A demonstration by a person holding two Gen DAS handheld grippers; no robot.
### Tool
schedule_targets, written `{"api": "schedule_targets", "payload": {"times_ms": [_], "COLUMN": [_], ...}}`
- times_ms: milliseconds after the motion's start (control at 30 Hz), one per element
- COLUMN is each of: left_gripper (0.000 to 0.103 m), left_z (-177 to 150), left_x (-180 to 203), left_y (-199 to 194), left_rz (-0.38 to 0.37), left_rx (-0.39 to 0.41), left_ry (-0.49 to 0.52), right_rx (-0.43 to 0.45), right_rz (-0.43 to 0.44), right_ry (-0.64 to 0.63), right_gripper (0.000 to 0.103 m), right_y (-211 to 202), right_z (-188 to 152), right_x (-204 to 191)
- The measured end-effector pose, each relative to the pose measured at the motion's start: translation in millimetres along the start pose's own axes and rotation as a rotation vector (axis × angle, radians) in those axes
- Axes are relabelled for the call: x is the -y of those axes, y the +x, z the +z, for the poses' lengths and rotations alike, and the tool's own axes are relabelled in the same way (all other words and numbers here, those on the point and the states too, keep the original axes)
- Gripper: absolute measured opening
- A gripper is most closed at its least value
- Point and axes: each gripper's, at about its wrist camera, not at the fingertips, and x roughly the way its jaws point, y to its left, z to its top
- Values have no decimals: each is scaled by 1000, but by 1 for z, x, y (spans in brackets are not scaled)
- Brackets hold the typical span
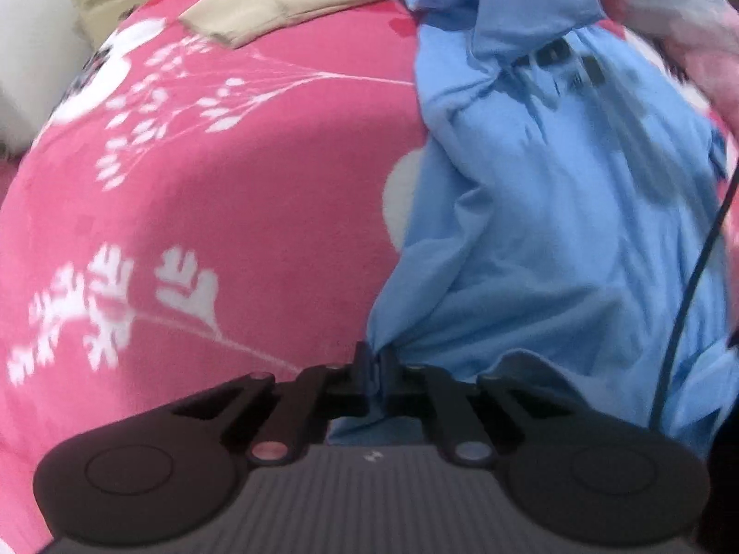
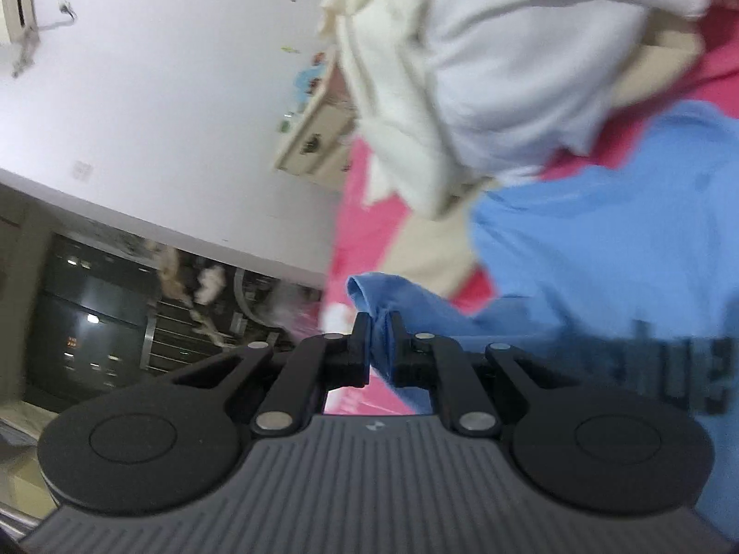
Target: Fold clothes
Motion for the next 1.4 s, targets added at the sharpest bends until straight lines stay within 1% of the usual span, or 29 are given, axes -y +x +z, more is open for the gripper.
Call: {"api": "schedule_targets", "payload": {"times_ms": [100, 200, 267, 333, 400, 433, 467, 500, 533, 567, 600, 633, 667, 733, 767, 800, 867, 900, 933, 967, 1000, 1033, 1100, 1167, 1233, 1333, 1400], "left_gripper": [3, 3, 3, 3, 4, 5, 5, 7, 9, 12, 22, 30, 32, 41, 44, 49, 52, 55, 58, 59, 59, 59, 57, 54, 48, 49, 51], "left_z": [-7, -20, -28, -35, -38, -38, -37, -37, -36, -36, -35, -36, -36, -36, -36, -36, -36, -35, -35, -35, -35, -35, -34, -33, -31, -27, -27], "left_x": [-17, -34, -42, -49, -57, -60, -63, -66, -69, -72, -75, -79, -82, -87, -89, -90, -87, -84, -81, -77, -74, -72, -67, -62, -59, -56, -55], "left_y": [-14, -22, -21, -18, -12, -9, -6, -4, -3, -2, -1, 0, 1, 3, 5, 6, 10, 12, 14, 15, 17, 18, 20, 22, 23, 24, 24], "left_rz": [-68, -138, -157, -170, -185, -192, -191, -189, -185, -176, -174, -178, -181, -189, -197, -202, -195, -193, -194, -195, -197, -194, -185, -171, -158, -139, -136], "left_rx": [-20, -52, -70, -90, -104, -114, -118, -120, -123, -126, -129, -133, -136, -147, -156, -167, -192, -213, -234, -256, -277, -298, -333, -359, -387, -430, -456], "left_ry": [-129, -255, -308, -358, -401, -420, -432, -442, -445, -449, -455, -464, -475, -491, -497, -495, -477, -462, -449, -436, -423, -414, -401, -396, -396, -408, -421], "right_rx": [-36, -78, -107, -147, -220, -260, -301, -336, -353, -347, -326, -297, -266, -207, -177, -158, -130, -127, -148, -178, -223, -296, -456, -601, -718, -859, -932], "right_rz": [46, 90, 108, 101, 29, -14, -76, -128, -152, -149, -127, -95, -63, -20, -1, 2, -20, -44, -87, -138, -182, -218, -257, -278, -278, -266, -287], "right_ry": [-33, -55, -57, -46, -59, -68, -70, -71, -76, -78, -76, -77, -80, -110, -127, -141, -171, -190, -223, -262, -304, -351, -450, -578, -745, -972, -1128], "right_gripper": [5, 5, 5, 7, 11, 18, 24, 26, 26, 26, 27, 32, 35, 48, 51, 54, 56, 59, 59, 60, 60, 60, 60, 59, 59, 59, 59], "right_y": [33, 73, 101, 135, 174, 194, 211, 220, 222, 215, 201, 179, 154, 93, 61, 32, -32, -61, -82, -101, -111, -116, -111, -101, -89, -56, -39], "right_z": [8, 9, 3, -8, -23, -30, -37, -42, -46, -46, -43, -37, -30, -16, -9, -1, 4, 3, -3, -12, -25, -43, -88, -136, -182, -242, -276], "right_x": [-28, -54, -65, -68, -61, -57, -52, -48, -46, -46, -48, -50, -51, -54, -55, -54, -50, -48, -44, -39, -36, -33, -27, -22, -18, -17, -18]}}
